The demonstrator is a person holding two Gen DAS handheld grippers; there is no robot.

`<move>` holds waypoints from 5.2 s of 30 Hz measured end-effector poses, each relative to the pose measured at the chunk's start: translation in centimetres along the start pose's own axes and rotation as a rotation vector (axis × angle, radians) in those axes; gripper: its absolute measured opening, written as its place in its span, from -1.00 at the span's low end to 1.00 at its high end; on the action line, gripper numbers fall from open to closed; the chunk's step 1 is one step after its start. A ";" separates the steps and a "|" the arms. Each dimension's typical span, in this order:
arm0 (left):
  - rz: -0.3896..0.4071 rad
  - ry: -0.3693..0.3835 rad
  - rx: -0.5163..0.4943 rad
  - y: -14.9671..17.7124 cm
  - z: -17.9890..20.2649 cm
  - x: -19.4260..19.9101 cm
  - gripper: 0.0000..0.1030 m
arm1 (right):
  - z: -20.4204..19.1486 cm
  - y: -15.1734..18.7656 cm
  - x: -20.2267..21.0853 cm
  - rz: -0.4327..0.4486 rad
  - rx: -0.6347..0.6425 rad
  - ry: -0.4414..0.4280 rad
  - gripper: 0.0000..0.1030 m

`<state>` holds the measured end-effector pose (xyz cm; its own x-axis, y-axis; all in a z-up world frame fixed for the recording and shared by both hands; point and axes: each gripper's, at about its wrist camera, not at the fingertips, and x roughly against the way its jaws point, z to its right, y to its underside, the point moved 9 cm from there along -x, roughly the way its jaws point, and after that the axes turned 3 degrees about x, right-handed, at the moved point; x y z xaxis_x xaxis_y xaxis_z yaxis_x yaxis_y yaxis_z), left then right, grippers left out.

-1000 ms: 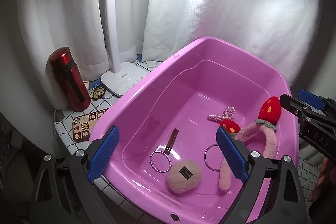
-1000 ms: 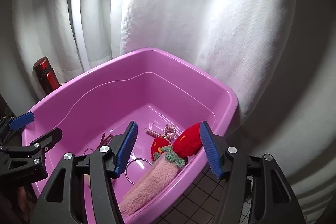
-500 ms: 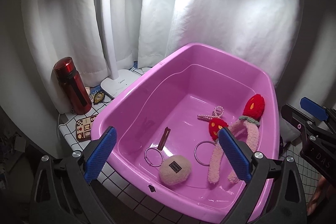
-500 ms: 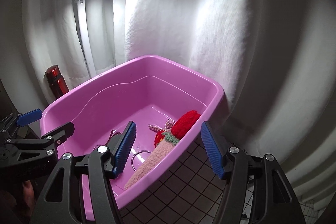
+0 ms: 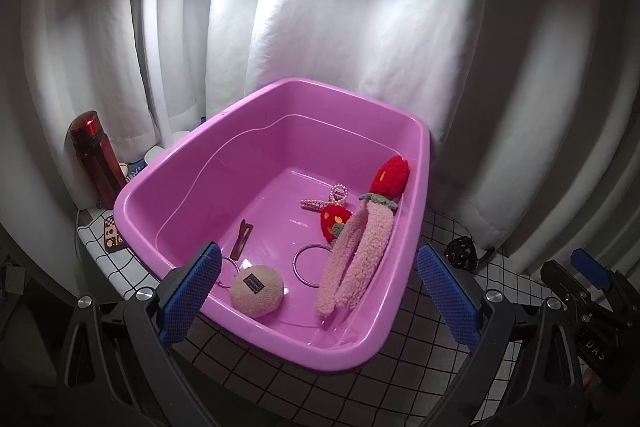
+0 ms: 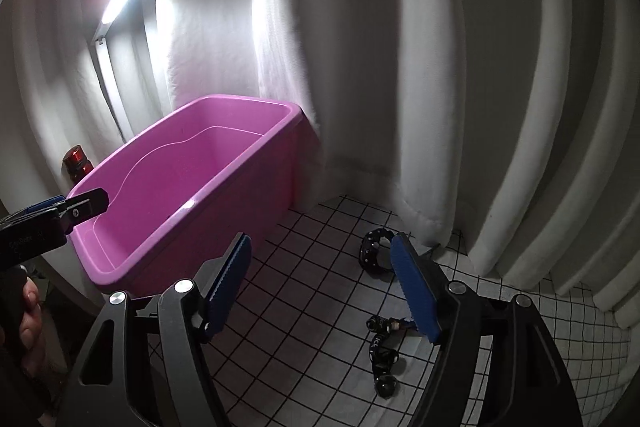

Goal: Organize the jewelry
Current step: 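Move both grippers back over the black watch and black keychain, then close the left gripper on the black watch while the right gripper grasps the black keychain, then lift the watch and keychain and carry both over the pink tub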

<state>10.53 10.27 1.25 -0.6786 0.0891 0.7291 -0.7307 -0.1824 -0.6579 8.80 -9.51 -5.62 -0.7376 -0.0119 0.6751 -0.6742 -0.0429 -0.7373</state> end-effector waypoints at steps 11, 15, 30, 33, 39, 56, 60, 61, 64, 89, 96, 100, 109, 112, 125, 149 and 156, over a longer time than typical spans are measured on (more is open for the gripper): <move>-0.062 0.146 -0.127 3.4 9.9 -0.4 0.88 | 8.6 7.4 2.5 -0.088 -0.138 0.116 0.34; -0.090 0.172 -0.179 4.4 12.9 -1.7 0.88 | 10.1 8.7 2.4 -0.105 -0.179 0.126 0.34; -0.224 0.129 -0.262 7.0 18.6 -14.6 0.88 | 9.0 14.6 -4.8 -0.202 -0.262 0.072 0.34; -0.236 0.124 -0.268 7.3 19.3 -17.1 0.88 | 8.2 15.6 -6.6 -0.220 -0.261 0.069 0.34; -0.254 0.107 -0.301 8.3 20.1 -21.3 0.88 | 7.1 17.0 -9.4 -0.242 -0.260 0.086 0.34; -0.275 0.080 -0.344 8.5 21.4 -27.4 0.88 | 6.8 18.0 -12.9 -0.254 -0.229 0.156 0.34; -0.288 0.077 -0.344 8.7 21.5 -28.3 0.88 | 7.0 17.9 -13.1 -0.251 -0.226 0.170 0.34; -0.290 0.076 -0.343 8.7 21.5 -28.5 0.88 | 7.1 17.9 -13.2 -0.250 -0.224 0.174 0.34; -0.291 0.068 -0.346 8.8 21.5 -29.0 0.88 | 7.3 17.8 -13.4 -0.247 -0.208 0.193 0.34; -0.293 0.143 -0.378 10.3 22.1 -28.6 -0.55 | 5.8 16.0 -15.6 -0.219 -0.129 0.129 -0.89; -0.320 0.128 -0.342 10.5 20.5 -27.8 -0.62 | 7.0 15.7 -14.5 -0.188 -0.230 0.074 -0.89; -0.321 0.126 -0.337 11.0 19.5 -26.3 -0.62 | 7.7 15.4 -13.6 -0.177 -0.240 0.062 -0.89; -0.292 0.158 -0.348 11.8 18.8 -19.2 -0.62 | 9.4 14.7 -10.0 -0.156 -0.227 0.068 -0.89; -0.269 0.174 -0.350 11.7 19.2 -16.1 -0.62 | 10.0 14.0 -8.0 -0.141 -0.215 0.076 -0.89; -0.098 0.174 -0.266 5.7 16.3 -2.9 -0.62 | 9.7 7.0 0.9 0.012 -0.092 0.013 -0.89; 0.023 -0.239 0.008 -4.9 -6.7 -2.3 -0.62 | -12.2 -9.6 -6.2 0.093 0.212 -0.359 -0.89; -0.044 -0.269 0.043 -4.3 -9.5 -6.2 -0.61 | -15.6 -9.9 -11.2 -0.022 0.236 -0.372 -0.89</move>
<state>17.15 19.76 -2.18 -0.5978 -0.1640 0.7847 -0.7515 -0.2260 -0.6198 23.12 6.64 -6.24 -0.6301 -0.3653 0.6852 -0.6307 -0.2739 -0.7261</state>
